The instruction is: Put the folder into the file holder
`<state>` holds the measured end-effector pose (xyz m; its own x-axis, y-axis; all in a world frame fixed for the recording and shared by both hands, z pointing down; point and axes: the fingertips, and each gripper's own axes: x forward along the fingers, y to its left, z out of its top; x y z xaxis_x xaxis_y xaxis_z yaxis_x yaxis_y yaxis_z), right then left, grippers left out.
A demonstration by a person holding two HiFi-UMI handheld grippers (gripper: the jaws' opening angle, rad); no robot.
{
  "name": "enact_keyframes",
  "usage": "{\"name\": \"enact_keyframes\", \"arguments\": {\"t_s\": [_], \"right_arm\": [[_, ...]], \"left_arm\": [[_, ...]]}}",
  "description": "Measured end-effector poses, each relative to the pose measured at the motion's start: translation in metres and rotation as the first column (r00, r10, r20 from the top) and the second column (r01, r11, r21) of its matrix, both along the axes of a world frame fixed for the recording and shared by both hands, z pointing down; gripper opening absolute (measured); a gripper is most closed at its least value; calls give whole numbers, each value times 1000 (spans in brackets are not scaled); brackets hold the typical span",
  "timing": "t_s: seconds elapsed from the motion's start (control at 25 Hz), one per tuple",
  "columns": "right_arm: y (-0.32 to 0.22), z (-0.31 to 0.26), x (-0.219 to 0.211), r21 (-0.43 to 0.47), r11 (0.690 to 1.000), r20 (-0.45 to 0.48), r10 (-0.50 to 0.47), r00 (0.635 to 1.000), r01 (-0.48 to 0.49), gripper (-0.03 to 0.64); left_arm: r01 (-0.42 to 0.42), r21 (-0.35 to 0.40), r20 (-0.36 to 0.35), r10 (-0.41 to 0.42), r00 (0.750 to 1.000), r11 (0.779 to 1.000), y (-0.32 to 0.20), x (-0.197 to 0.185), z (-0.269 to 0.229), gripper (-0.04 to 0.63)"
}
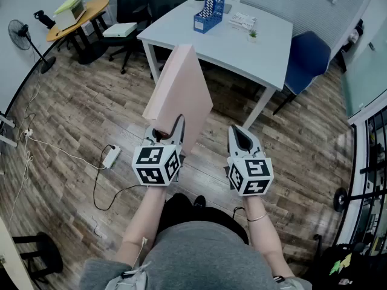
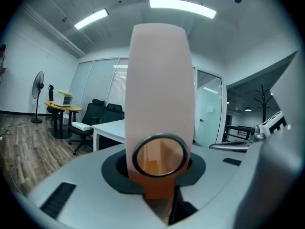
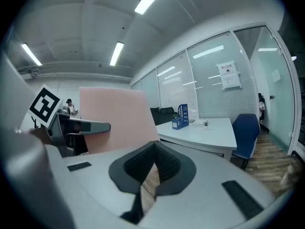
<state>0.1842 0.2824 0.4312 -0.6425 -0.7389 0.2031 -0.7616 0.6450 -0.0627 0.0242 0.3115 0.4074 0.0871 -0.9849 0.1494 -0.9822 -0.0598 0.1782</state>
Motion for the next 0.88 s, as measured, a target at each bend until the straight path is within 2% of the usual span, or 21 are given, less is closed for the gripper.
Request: {"name": "enact_keyframes", "arguments": {"t_s": [0.44, 0.88], "right_arm": [[3, 10, 0, -35, 999, 36, -31, 999, 32, 6], [-45, 15, 3, -81, 997, 65, 5, 998, 0, 6]], "left_arm": [[2, -3, -42, -2, 999, 1000, 1, 0, 2, 135], [7, -14, -31, -8, 1000, 1000, -44, -16, -5, 133]]}}
